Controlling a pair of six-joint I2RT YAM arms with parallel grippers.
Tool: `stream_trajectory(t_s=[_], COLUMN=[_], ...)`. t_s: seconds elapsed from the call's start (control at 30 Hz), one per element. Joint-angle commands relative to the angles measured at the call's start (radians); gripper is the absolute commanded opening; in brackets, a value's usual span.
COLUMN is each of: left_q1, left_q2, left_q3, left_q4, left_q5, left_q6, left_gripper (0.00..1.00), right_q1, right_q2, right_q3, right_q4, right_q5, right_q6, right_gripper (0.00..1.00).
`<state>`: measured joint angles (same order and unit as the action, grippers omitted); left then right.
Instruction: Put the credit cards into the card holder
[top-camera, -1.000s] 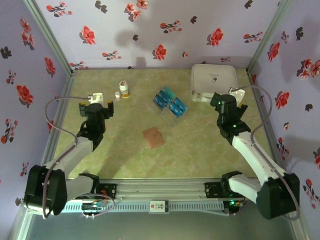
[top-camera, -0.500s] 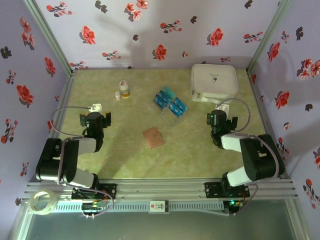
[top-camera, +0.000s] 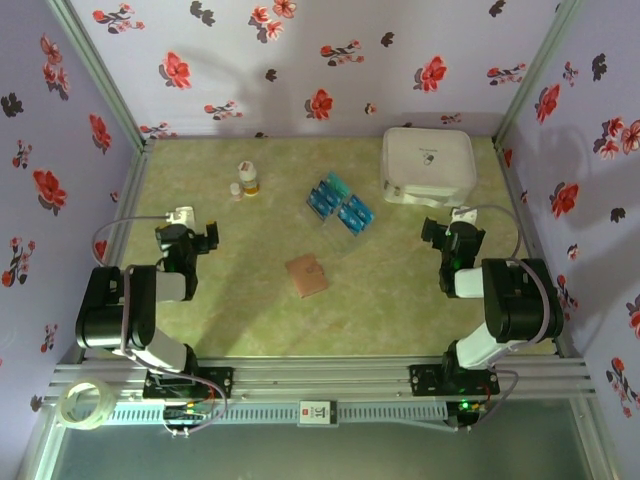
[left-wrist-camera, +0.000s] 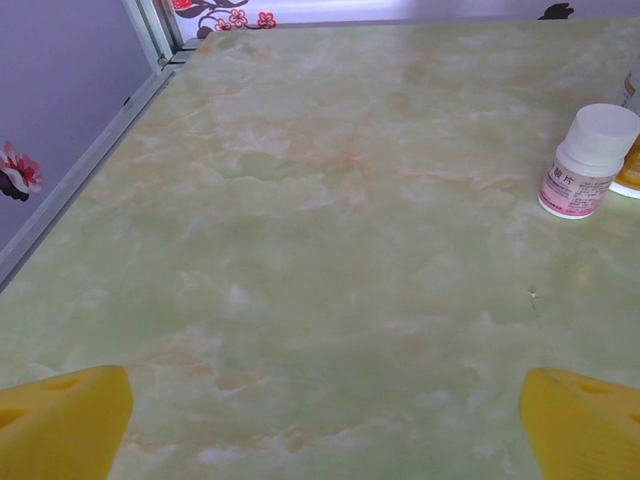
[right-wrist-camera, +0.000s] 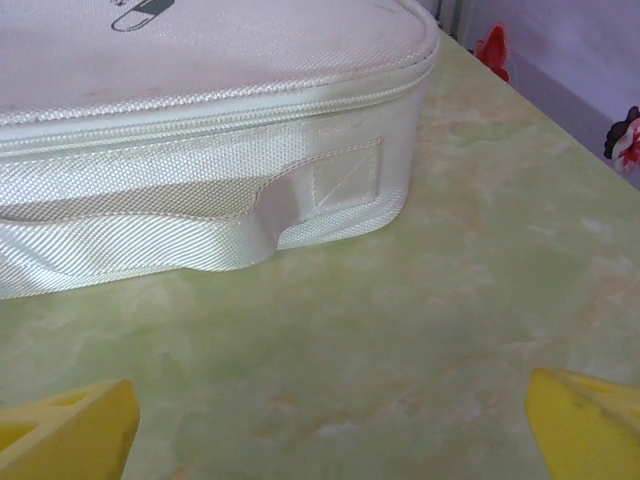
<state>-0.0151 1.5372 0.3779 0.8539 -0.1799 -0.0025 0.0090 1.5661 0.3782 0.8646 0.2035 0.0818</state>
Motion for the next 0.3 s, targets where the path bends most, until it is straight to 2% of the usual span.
stream_trajectory(t_s=[0.0,0.27], left_q1=[-0.003,-0.003], left_q2=[0.008,0.009], left_q3=[0.012,0.01], left_q4=[0.045,0.046], left_q5=[-0.021,-0.021], left_q6=[-0.021,-0.02], left_gripper=[1.0,1.0], right_q1=[0.002,-0.001], right_q2=[0.003,-0.01], right_q3=[0.02,0.017], right_q4=[0.008,0.0], right_q5=[-0.035,-0.056], right_q6=[0.01,0.006], right_gripper=[0.99,0.99])
